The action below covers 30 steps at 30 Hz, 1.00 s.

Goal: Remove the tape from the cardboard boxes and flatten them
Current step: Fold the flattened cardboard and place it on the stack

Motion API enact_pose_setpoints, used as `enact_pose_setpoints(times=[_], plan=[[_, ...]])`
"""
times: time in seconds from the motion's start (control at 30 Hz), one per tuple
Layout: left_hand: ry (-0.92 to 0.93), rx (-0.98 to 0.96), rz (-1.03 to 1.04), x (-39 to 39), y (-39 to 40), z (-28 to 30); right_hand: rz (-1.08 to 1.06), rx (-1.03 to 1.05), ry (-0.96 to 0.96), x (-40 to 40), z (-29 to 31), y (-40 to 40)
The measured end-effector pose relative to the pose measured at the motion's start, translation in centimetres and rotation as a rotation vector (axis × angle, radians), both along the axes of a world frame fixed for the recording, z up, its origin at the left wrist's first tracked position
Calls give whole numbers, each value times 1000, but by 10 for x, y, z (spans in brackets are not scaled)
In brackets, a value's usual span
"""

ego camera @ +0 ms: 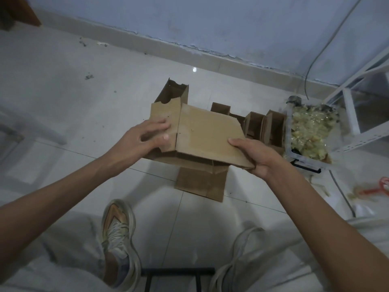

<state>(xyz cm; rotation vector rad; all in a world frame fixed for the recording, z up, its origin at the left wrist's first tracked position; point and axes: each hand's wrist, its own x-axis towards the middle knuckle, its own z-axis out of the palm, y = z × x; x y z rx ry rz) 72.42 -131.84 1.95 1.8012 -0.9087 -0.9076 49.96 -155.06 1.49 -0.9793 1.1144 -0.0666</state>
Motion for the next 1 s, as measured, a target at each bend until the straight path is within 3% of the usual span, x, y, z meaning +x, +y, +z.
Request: enact_pose_setpoints(times=[0.1,0.17,0.23,0.3,0.47,0.77,0.9,1.0], plan=[[-30,-44,277,2,-1,-4,-64,42,-77,-3,-9,-2],[75,20,482,9,-3,-5,-46,41,-130,-4,-11,1],[339,93,462,16,-2,-4,-7,38,-172,-5,-15,10],[461,142,359,19,2,-8,29,34,-187,-7,-20,19],[360,203,364,13,-3,-40,138,-38,38,-20,-53,26],[253,326,295,-28,-50,-172,-181,-241,347,-47,-177,31],[56,423,233,-29,-71,-222,-212,-306,488,-51,-229,24],[76,479,213,-18,-85,-241,-211,-273,518,-49,-253,19]])
